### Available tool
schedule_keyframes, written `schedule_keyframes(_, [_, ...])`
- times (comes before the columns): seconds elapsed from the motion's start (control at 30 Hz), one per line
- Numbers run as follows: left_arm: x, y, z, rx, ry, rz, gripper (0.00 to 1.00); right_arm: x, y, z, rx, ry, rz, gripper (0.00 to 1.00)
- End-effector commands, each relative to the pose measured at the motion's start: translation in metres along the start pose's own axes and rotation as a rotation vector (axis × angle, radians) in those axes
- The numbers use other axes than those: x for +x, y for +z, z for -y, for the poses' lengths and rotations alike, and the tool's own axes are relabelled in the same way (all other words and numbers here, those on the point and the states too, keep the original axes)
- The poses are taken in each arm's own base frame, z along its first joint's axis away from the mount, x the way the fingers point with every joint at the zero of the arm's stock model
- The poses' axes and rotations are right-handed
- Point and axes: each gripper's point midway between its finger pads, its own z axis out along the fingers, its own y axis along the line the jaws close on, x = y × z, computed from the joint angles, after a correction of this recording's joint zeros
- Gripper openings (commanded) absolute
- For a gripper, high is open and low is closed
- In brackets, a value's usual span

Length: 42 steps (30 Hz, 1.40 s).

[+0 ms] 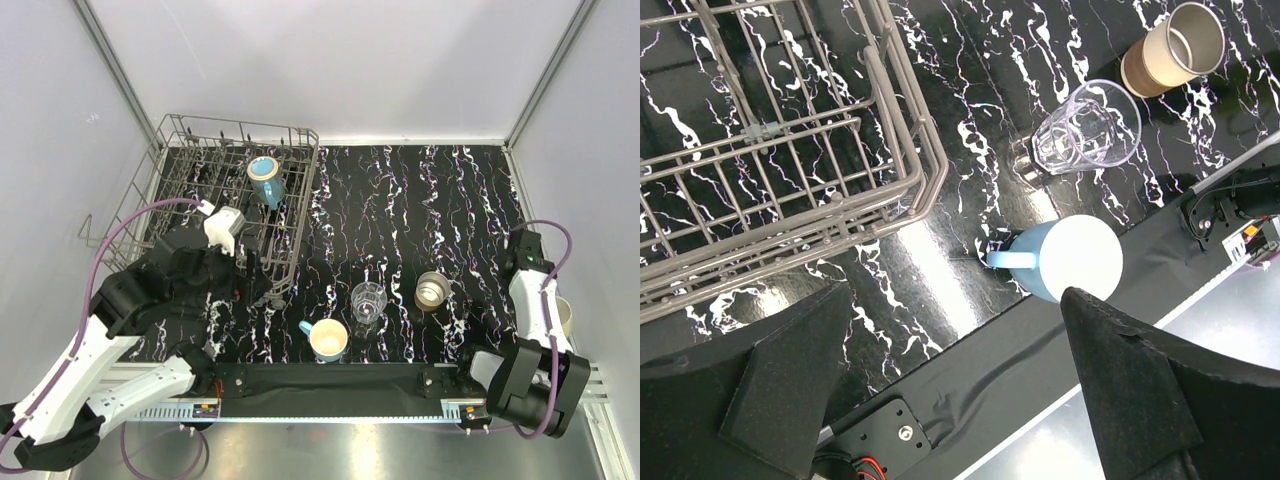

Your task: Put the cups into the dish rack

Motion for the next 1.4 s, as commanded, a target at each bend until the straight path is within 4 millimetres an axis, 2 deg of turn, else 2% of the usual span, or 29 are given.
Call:
schedule_keyframes(0.0, [-0.016, -0.002, 0.007, 0.019, 0.013, 0.042, 0.92, -0.029, -0.022, 0.037, 0.196, 0.022, 0.091, 0.00])
schedule_keyframes(0.1, [-0.019, 0.000, 0.012, 0.032, -0.010, 0.028, 0.91, -0.069, -0.051, 0.054, 0.237, 0.141, 0.213, 0.00])
schedule_keyframes(0.13, [-0.019, 0.002, 0.014, 0.038, -0.016, 0.017, 0.91, -0.092, -0.070, 0.062, 0.214, 0.228, 0.293, 0.00])
schedule_keyframes(0.17, [-0.022, 0.000, 0.017, 0.048, -0.028, 0.022, 0.91, -0.106, -0.082, 0.054, 0.170, 0.218, 0.327, 0.00])
schedule_keyframes(0.2, [-0.023, 0.002, 0.018, 0.049, -0.037, 0.015, 0.91, -0.127, -0.106, 0.062, 0.144, 0.259, 0.396, 0.00])
schedule_keyframes(0.27, [-0.029, 0.001, 0.023, 0.060, -0.063, 0.023, 0.91, -0.146, -0.122, 0.044, 0.061, 0.293, 0.407, 0.00])
schedule_keyframes(0.3, [-0.031, 0.003, 0.024, 0.061, -0.074, 0.018, 0.91, -0.165, -0.146, 0.049, 0.030, 0.336, 0.465, 0.00])
schedule_keyframes(0.33, [-0.036, 0.002, 0.027, 0.068, -0.088, 0.026, 0.91, -0.174, -0.155, 0.044, -0.010, 0.369, 0.477, 0.00])
schedule_keyframes(0.37, [-0.040, 0.002, 0.033, 0.089, -0.114, 0.029, 0.91, -0.179, -0.156, 0.037, -0.026, 0.375, 0.442, 0.00])
schedule_keyframes(0.4, [-0.043, 0.004, 0.037, 0.101, -0.124, 0.025, 0.91, -0.195, -0.181, 0.040, -0.052, 0.406, 0.503, 0.00])
schedule_keyframes(0.47, [-0.056, -0.001, 0.049, 0.144, -0.162, 0.042, 0.91, -0.207, -0.196, 0.030, -0.125, 0.447, 0.512, 0.00])
schedule_keyframes(0.5, [-0.061, -0.001, 0.053, 0.159, -0.175, 0.050, 0.91, -0.217, -0.219, 0.037, -0.158, 0.496, 0.566, 0.00])
schedule_keyframes(0.57, [-0.075, -0.008, 0.063, 0.194, -0.214, 0.079, 0.91, -0.222, -0.234, 0.033, -0.227, 0.571, 0.573, 0.00])
schedule_keyframes(0.63, [-0.083, -0.012, 0.068, 0.222, -0.241, 0.111, 0.90, -0.231, -0.262, 0.029, -0.355, 0.611, 0.647, 0.00])
schedule_keyframes(0.7, [-0.089, -0.020, 0.077, 0.279, -0.301, 0.152, 0.90, -0.234, -0.278, 0.025, -0.442, 0.660, 0.685, 0.00])
schedule_keyframes(0.73, [-0.082, -0.015, 0.078, 0.295, -0.321, 0.140, 0.89, -0.236, -0.292, 0.014, -0.543, 0.644, 0.703, 0.00])
schedule_keyframes(0.8, [-0.086, -0.026, 0.085, 0.353, -0.404, 0.180, 0.89, -0.234, -0.313, -0.004, -0.660, 0.621, 0.712, 0.00])
schedule_keyframes(0.83, [-0.079, -0.022, 0.084, 0.357, -0.431, 0.172, 0.89, -0.230, -0.336, -0.020, -0.806, 0.607, 0.724, 0.00])
schedule_keyframes(0.9, [-0.080, -0.027, 0.084, 0.367, -0.478, 0.197, 0.89, -0.223, -0.352, -0.037, -0.956, 0.637, 0.685, 0.00])
schedule_keyframes(0.93, [-0.079, -0.027, 0.083, 0.365, -0.489, 0.193, 0.89, -0.215, -0.373, -0.045, -1.081, 0.611, 0.694, 0.00])
schedule_keyframes(1.0, [-0.074, -0.025, 0.083, 0.355, -0.494, 0.163, 0.89, -0.205, -0.386, -0.063, -1.224, 0.613, 0.628, 0.00])
schedule_keyframes(1.03, [-0.072, -0.028, 0.087, 0.371, -0.486, 0.145, 0.89, -0.196, -0.404, -0.068, -1.328, 0.586, 0.617, 0.00])
schedule_keyframes(1.1, [-0.068, -0.025, 0.089, 0.363, -0.482, 0.104, 0.89, -0.187, -0.410, -0.077, -1.419, 0.642, 0.510, 0.00])
schedule_keyframes(1.13, [-0.072, -0.029, 0.092, 0.370, -0.474, 0.109, 0.89, -0.179, -0.426, -0.076, -1.498, 0.637, 0.511, 0.00])
schedule_keyframes(1.2, [-0.078, -0.030, 0.094, 0.367, -0.474, 0.122, 0.89, -0.174, -0.433, -0.082, -1.599, 0.699, 0.427, 0.00])
schedule_keyframes(1.23, [-0.080, -0.030, 0.098, 0.377, -0.486, 0.127, 0.89, -0.168, -0.451, -0.075, -1.669, 0.687, 0.464, 0.00])
schedule_keyframes(1.27, [-0.090, -0.031, 0.101, 0.395, -0.493, 0.167, 0.89, -0.166, -0.457, -0.075, -1.705, 0.692, 0.447, 0.00])
schedule_keyframes(1.33, [-0.091, -0.019, 0.102, 0.389, -0.531, 0.177, 0.88, -0.160, -0.474, -0.074, -1.797, 0.675, 0.400, 0.00])
schedule_keyframes(1.37, [-0.100, -0.018, 0.110, 0.422, -0.572, 0.208, 0.88, -0.159, -0.481, -0.073, -1.823, 0.664, 0.399, 0.00])
